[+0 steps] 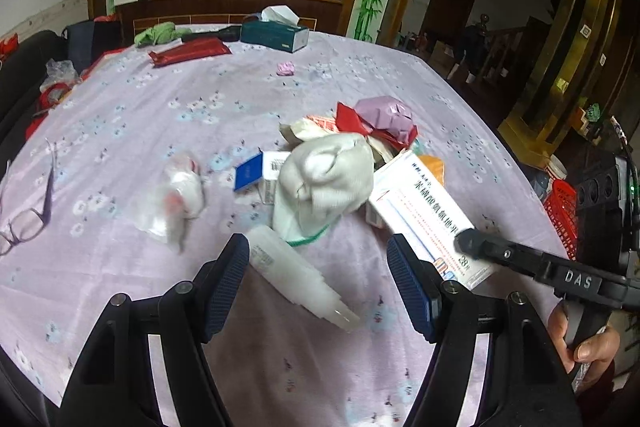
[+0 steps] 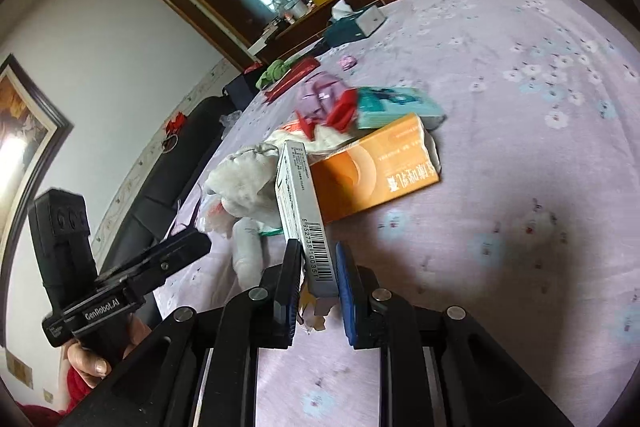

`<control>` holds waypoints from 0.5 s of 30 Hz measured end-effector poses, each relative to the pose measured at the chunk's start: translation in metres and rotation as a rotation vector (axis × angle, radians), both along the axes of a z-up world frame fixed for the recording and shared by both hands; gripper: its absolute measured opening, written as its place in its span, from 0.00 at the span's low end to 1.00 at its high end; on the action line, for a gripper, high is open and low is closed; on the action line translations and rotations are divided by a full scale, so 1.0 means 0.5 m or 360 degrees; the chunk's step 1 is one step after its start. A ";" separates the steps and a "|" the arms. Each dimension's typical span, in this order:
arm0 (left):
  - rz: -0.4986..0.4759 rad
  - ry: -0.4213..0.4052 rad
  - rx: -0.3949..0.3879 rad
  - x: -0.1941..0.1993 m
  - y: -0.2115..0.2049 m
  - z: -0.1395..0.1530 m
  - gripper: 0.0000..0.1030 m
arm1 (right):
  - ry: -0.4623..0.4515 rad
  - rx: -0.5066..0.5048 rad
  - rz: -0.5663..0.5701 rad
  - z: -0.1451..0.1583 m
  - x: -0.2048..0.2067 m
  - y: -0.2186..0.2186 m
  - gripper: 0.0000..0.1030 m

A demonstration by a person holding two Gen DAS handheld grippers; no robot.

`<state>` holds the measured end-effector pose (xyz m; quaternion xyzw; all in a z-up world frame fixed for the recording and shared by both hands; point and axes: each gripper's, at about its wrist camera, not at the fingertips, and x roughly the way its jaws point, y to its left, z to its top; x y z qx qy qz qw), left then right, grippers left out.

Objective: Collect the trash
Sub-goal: 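Grasp the white tube box with the right tool while the left tool grasps the white spray bottle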

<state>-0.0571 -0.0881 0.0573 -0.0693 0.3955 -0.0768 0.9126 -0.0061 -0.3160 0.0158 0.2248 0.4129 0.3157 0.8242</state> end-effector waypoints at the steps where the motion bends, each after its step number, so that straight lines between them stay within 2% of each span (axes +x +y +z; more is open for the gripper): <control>1: -0.0003 0.0012 -0.0010 -0.001 -0.002 -0.005 0.68 | 0.0009 0.0009 -0.0011 -0.003 0.001 -0.007 0.18; 9: 0.0023 0.0137 -0.0069 0.008 0.002 -0.046 0.68 | 0.0067 0.0012 0.0001 -0.015 -0.001 -0.009 0.18; 15: 0.0104 0.0250 -0.0089 0.036 0.015 -0.074 0.68 | 0.0037 -0.0058 0.0027 -0.009 -0.026 0.001 0.18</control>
